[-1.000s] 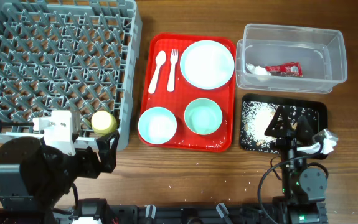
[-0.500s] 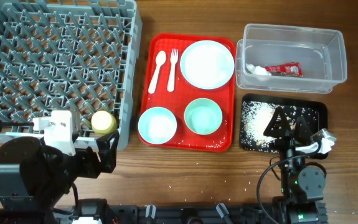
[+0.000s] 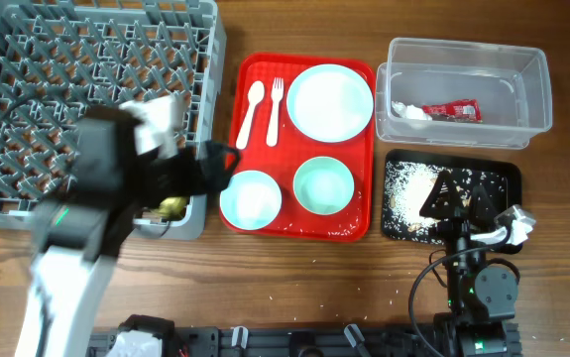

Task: Sort waste into correct bins and load items into the dishwasher rack
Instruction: 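Grasp the white spoon on the red tray with the left gripper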

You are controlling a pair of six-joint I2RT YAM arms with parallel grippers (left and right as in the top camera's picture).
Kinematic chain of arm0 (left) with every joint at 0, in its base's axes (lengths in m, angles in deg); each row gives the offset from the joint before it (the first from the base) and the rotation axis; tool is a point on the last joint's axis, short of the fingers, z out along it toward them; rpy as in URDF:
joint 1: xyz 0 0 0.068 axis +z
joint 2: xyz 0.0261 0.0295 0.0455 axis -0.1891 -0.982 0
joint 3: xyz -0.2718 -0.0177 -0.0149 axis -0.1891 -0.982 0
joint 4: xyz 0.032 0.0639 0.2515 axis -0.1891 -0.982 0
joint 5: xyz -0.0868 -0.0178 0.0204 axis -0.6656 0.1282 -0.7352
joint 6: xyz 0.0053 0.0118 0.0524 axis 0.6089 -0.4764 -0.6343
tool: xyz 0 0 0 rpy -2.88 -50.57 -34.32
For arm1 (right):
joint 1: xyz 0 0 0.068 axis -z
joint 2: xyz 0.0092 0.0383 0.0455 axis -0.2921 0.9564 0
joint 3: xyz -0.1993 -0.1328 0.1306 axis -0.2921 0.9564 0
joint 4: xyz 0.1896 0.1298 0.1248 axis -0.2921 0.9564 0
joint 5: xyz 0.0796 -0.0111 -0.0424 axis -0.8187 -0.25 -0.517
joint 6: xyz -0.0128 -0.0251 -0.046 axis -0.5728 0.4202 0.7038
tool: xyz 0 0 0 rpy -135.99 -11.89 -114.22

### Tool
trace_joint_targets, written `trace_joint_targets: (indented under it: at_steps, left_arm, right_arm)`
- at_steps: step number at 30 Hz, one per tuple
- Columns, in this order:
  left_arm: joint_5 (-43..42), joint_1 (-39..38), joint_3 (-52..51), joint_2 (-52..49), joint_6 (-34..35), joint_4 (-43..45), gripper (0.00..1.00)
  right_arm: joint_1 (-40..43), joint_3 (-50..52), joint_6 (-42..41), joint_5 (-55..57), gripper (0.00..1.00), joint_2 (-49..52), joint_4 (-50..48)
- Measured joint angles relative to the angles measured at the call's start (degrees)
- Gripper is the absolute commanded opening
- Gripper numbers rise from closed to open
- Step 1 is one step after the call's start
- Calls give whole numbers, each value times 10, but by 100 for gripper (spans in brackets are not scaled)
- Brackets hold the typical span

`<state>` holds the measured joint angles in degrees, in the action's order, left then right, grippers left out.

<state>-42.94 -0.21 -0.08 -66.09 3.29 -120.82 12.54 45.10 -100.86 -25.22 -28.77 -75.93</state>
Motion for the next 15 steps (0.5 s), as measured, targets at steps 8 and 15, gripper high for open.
trace_joint_targets:
  at_steps: [8,15]
  left_arm:
    - [260,-140,19,-310,2,199,97]
    - [267,-116,69,-467,-43,262,87]
  right_arm:
    - [0,0,0,0,99,-1,0]
    - [0,0,0,0,100,-1,0]
